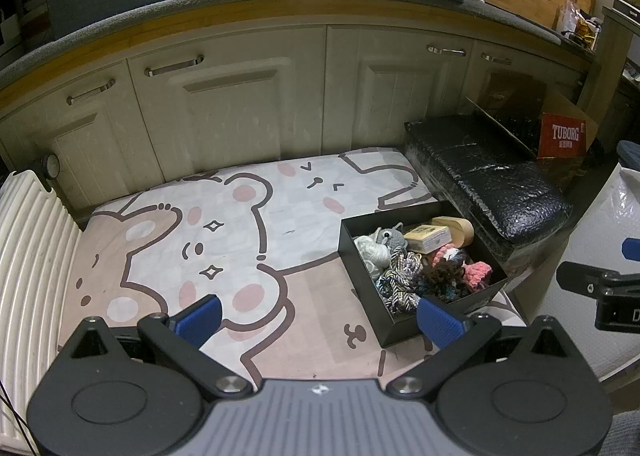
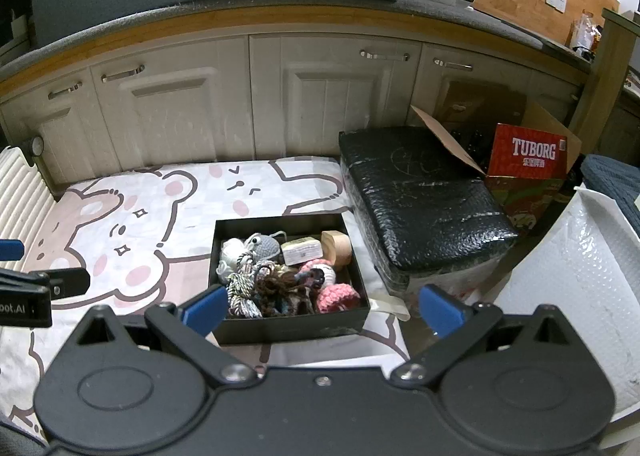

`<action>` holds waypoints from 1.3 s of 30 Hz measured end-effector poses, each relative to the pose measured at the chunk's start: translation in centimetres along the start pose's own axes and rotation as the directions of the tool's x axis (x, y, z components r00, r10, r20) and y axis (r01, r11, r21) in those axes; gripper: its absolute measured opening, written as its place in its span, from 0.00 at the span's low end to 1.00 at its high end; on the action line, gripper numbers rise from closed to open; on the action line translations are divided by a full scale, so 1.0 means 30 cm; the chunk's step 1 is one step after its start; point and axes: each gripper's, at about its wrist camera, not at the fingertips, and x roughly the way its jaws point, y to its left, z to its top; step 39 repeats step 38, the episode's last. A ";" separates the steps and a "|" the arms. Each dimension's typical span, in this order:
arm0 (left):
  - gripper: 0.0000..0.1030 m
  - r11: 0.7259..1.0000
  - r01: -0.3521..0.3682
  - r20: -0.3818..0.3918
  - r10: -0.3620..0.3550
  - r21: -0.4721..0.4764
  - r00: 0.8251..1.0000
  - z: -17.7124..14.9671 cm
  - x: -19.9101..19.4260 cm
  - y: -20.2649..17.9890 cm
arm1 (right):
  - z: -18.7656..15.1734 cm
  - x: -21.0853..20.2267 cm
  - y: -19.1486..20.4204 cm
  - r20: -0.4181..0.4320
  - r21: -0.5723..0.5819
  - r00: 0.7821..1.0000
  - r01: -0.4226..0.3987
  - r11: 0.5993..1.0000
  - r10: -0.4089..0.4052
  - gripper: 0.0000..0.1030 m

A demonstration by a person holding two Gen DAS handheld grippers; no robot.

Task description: Organize objects

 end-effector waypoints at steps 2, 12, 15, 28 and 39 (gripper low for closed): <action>0.99 1.000 0.001 0.000 -0.001 -0.001 1.000 0.000 0.000 -0.001 | 0.002 0.000 0.002 0.001 0.000 1.000 0.000 1.000 0.000 1.00; 0.99 1.000 0.000 0.000 0.000 0.000 1.000 -0.002 0.000 -0.001 | 0.001 -0.003 0.005 0.001 0.000 1.000 0.000 1.000 0.000 1.00; 0.99 1.000 0.001 0.000 -0.001 -0.001 1.000 -0.002 0.000 -0.002 | 0.001 -0.003 0.005 0.001 0.000 1.000 0.000 1.000 0.000 1.00; 0.99 1.000 0.001 -0.001 -0.001 -0.001 1.000 -0.002 -0.001 -0.004 | 0.002 -0.003 0.007 0.001 0.000 1.000 0.000 1.000 0.000 1.00; 0.99 1.000 0.003 0.002 -0.003 0.005 1.000 -0.003 -0.004 -0.011 | 0.001 -0.003 0.006 0.001 0.001 1.000 -0.001 1.000 0.001 1.00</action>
